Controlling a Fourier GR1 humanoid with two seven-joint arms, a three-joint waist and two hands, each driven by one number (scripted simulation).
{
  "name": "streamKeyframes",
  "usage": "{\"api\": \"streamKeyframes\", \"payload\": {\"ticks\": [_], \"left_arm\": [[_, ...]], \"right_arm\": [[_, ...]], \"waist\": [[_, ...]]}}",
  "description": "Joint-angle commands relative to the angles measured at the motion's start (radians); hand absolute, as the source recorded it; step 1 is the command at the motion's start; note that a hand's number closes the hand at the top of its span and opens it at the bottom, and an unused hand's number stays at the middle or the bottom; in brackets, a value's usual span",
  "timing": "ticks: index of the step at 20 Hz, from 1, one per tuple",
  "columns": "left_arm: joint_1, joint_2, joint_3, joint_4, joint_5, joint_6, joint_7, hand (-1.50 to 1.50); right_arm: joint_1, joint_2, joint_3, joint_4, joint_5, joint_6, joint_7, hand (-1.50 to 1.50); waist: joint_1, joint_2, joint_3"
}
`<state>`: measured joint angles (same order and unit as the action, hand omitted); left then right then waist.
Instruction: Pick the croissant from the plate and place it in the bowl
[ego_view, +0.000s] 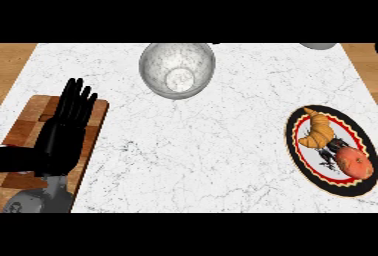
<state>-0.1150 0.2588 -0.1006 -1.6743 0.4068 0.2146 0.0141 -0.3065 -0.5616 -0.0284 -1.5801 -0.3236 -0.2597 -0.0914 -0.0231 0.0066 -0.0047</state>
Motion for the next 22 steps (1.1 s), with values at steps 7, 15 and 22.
{"api": "streamKeyframes", "payload": {"ticks": [7, 15, 22], "left_arm": [[-0.023, 0.168, -0.022, 0.062, -0.075, -0.09, 0.119, 0.0], [-0.04, 0.198, -0.021, 0.095, -0.074, -0.166, 0.235, 0.0], [-0.092, 0.21, 0.009, 0.161, -0.069, -0.208, 0.241, 0.0]], "right_arm": [[0.223, -0.156, 0.06, 0.236, 0.325, -0.122, -0.016, 1.5], [0.204, 0.263, 0.016, 0.343, 0.37, -0.526, -0.289, -1.5], [0.178, 0.058, 0.136, 0.249, 0.686, -0.578, 0.324, -1.5]], "waist": [[0.018, 0.064, -0.027], [0.025, -0.007, 0.005], [0.02, -0.009, 0.0]]}}
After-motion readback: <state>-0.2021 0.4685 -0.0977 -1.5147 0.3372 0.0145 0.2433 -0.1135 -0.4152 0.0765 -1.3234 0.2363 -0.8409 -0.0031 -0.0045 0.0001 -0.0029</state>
